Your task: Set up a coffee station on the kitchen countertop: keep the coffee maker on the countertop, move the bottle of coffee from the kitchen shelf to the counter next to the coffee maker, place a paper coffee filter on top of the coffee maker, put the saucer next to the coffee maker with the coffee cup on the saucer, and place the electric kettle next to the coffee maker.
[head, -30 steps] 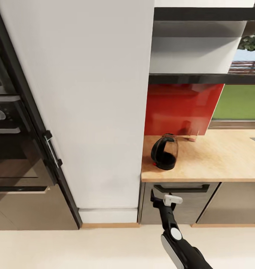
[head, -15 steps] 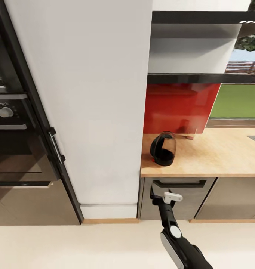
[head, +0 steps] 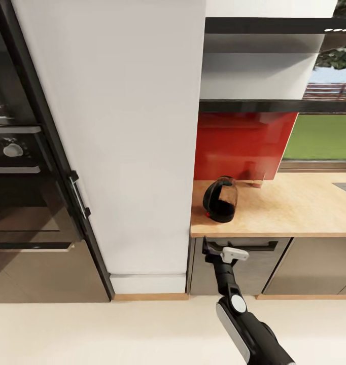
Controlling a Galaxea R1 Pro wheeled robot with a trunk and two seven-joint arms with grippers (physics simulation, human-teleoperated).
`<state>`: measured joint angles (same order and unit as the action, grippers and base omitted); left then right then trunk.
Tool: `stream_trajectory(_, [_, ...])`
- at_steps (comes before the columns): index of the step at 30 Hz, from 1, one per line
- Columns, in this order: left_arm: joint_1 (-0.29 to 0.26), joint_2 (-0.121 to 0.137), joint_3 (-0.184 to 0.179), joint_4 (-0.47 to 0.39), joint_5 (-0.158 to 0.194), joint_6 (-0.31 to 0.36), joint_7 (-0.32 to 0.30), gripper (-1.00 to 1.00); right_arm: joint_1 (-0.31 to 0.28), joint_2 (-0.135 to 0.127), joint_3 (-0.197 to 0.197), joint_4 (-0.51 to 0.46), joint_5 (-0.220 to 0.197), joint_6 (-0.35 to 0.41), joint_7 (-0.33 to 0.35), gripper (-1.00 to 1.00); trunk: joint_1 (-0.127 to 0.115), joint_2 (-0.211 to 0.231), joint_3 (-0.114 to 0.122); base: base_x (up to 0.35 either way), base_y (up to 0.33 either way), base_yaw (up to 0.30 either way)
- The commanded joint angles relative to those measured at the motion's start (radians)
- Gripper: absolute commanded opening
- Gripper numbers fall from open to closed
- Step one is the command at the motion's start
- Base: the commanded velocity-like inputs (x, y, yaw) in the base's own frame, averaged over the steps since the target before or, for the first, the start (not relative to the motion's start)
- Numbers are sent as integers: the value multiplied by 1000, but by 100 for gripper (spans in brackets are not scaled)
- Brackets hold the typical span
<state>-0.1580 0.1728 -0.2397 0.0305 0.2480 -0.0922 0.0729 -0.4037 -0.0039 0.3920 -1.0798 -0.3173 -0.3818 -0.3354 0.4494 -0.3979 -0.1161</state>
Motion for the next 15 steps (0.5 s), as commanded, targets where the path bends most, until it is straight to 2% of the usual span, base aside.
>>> stream_trajectory(1, [-2,0,-9,3,8,-6,1,100,-1,-1,3,-12,-8,-4,-4,100,1,-2,-2,-8,0,0])
stream_trajectory(7, [-2,-2,-9,3,8,-6,1,100,-2,-7,1,-62,-8,7,-3,100,1,-2,-2,-2,0,0])
stream_trajectory(15, [-2,-4,-11,3,8,-6,1,100,-3,-11,1,-133,-6,172,17,100,1,-2,-2,0,0,0])
